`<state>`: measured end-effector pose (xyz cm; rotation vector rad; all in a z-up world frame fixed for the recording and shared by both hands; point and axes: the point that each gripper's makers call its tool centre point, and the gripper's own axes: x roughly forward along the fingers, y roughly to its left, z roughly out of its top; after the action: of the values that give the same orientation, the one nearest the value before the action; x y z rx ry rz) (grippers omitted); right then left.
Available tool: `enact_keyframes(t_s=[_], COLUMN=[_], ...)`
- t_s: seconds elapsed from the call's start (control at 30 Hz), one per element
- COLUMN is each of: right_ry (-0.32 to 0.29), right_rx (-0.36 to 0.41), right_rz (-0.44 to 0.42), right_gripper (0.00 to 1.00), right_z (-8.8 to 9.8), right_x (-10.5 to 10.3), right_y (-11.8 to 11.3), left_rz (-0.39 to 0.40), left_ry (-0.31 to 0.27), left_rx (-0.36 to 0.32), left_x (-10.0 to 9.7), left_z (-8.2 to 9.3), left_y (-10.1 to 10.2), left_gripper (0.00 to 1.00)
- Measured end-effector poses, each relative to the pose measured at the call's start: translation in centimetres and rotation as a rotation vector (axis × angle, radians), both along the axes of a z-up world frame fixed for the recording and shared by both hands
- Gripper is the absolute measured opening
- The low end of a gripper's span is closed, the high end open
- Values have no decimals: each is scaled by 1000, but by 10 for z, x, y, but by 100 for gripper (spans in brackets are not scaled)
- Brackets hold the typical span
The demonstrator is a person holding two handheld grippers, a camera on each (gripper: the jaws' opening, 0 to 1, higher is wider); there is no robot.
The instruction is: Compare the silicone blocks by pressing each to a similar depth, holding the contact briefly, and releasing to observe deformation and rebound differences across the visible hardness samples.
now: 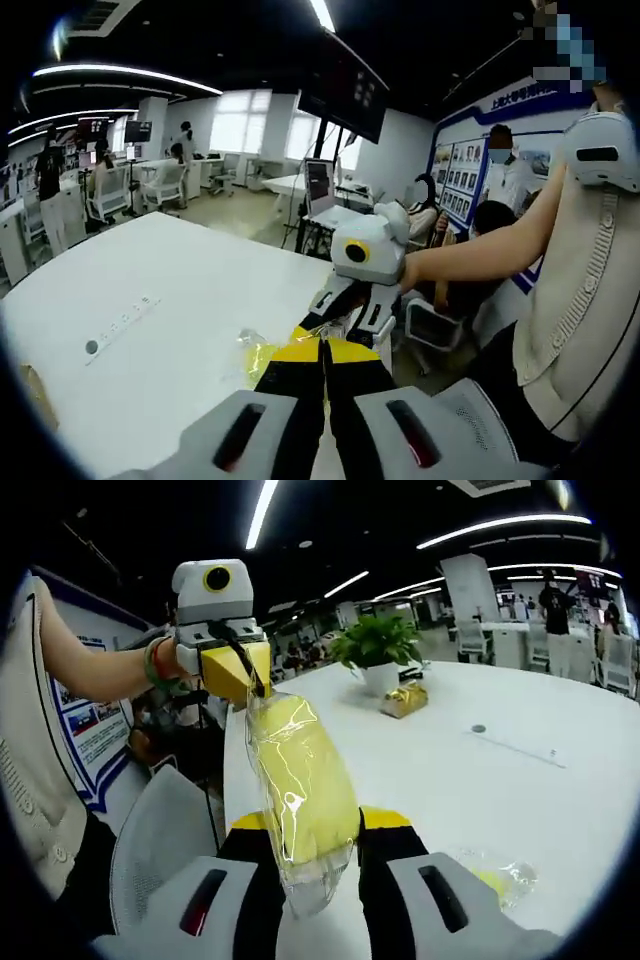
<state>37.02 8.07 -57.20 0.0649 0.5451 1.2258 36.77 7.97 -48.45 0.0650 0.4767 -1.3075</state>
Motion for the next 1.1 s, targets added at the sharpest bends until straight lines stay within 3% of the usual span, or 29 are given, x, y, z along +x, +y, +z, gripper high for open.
enact_keyframes(t_s=[0.07,0.23,0.4,0.47,0.5,0.57,0.6,0.7,0.73,0.8,0.83,1.07,1.1], right_ry=[-19,10,-15,-7,-40,-28,-56,-47,-12,-47,-18,-78,-64], right_rx=[-11,-43,-59,-63,-71,-70,-78,-79,-67,-75,-64,-65,-62], right_rz=[-10,-7,-9,1,-5,-1,-4,-4,5,-4,0,-8,-8], right_gripper=[19,11,6,6,5,5,5,5,5,5,6,6,6], right_z=[-2,-7,-7,-8,-8,-7,-7,-7,-7,-6,-5,-2,-2], right_x=[2,-2,-2,-4,-2,-4,-2,-2,-5,-3,-6,-2,-3], right_y=[0,0,-1,-1,-1,-1,-2,-2,0,-1,1,0,0], left_rz=[14,20,21,19,18,18,19,18,19,20,20,20,20], left_ry=[6,9,12,11,11,12,12,10,11,11,12,6,5], left_rx=[14,31,38,43,44,44,43,47,45,46,42,38,37], left_x=[2,1,0,-1,-1,-2,-2,-2,-2,-2,-3,-3,-3], left_z=[-4,-10,-13,-13,-13,-13,-13,-13,-13,-12,-11,-8,-8], left_y=[1,1,1,1,1,0,0,1,1,2,3,3,3], left_gripper=[0,0,0,0,0,0,0,0,0,0,0,0,0])
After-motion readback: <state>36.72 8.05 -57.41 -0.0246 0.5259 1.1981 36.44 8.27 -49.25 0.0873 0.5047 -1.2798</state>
